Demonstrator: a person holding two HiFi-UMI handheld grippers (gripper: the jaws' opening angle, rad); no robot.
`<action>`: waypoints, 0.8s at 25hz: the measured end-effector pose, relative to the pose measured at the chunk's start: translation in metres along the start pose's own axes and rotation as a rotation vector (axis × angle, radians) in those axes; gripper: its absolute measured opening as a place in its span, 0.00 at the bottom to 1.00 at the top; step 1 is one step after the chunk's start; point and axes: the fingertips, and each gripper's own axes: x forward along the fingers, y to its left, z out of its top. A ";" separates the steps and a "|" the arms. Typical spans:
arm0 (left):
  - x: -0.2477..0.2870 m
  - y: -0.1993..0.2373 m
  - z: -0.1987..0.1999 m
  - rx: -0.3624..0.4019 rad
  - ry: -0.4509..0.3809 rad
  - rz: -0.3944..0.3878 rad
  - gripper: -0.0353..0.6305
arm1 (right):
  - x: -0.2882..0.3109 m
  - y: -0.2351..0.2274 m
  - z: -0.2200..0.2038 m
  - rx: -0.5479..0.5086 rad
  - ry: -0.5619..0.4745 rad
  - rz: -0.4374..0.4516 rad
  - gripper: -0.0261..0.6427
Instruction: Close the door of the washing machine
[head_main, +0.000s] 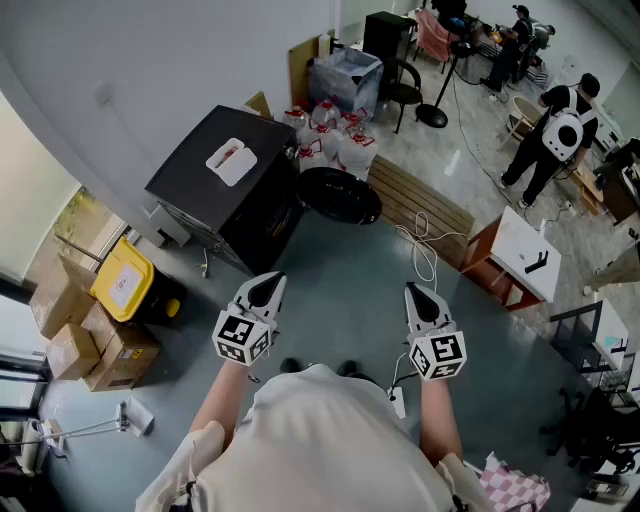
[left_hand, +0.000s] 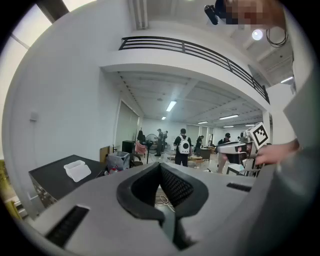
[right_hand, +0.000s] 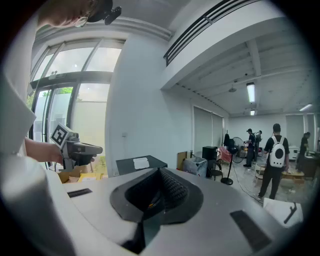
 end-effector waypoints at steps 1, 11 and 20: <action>0.000 -0.002 -0.001 0.000 0.000 0.000 0.06 | -0.002 0.000 0.000 -0.002 0.000 0.001 0.09; 0.003 -0.013 -0.002 0.003 0.002 0.004 0.06 | -0.006 -0.006 -0.002 0.005 -0.005 0.017 0.09; 0.010 -0.025 -0.009 -0.007 0.014 0.019 0.06 | -0.009 -0.020 -0.011 0.029 0.007 0.032 0.09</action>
